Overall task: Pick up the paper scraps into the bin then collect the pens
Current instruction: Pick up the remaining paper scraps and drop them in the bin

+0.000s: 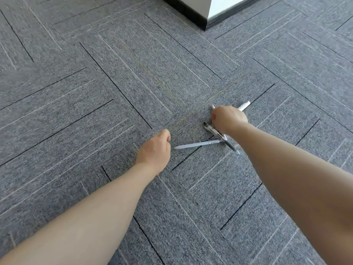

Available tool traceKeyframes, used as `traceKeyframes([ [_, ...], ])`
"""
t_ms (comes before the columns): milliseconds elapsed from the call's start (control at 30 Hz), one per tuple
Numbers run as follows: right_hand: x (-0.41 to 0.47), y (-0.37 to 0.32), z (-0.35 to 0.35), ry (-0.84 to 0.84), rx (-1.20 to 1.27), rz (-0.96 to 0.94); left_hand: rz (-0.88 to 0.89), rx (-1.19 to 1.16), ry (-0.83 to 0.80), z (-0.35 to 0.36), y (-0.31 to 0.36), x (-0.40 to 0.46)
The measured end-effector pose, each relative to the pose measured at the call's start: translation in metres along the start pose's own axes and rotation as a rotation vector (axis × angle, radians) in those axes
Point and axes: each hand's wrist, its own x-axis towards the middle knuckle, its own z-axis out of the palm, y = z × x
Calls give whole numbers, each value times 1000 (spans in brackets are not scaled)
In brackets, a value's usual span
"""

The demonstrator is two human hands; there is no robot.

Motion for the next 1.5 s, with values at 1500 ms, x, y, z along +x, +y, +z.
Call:
traceKeyframes([
  [1500, -369, 115, -38, 793, 1134, 456, 569, -399, -84, 9, 300, -108],
])
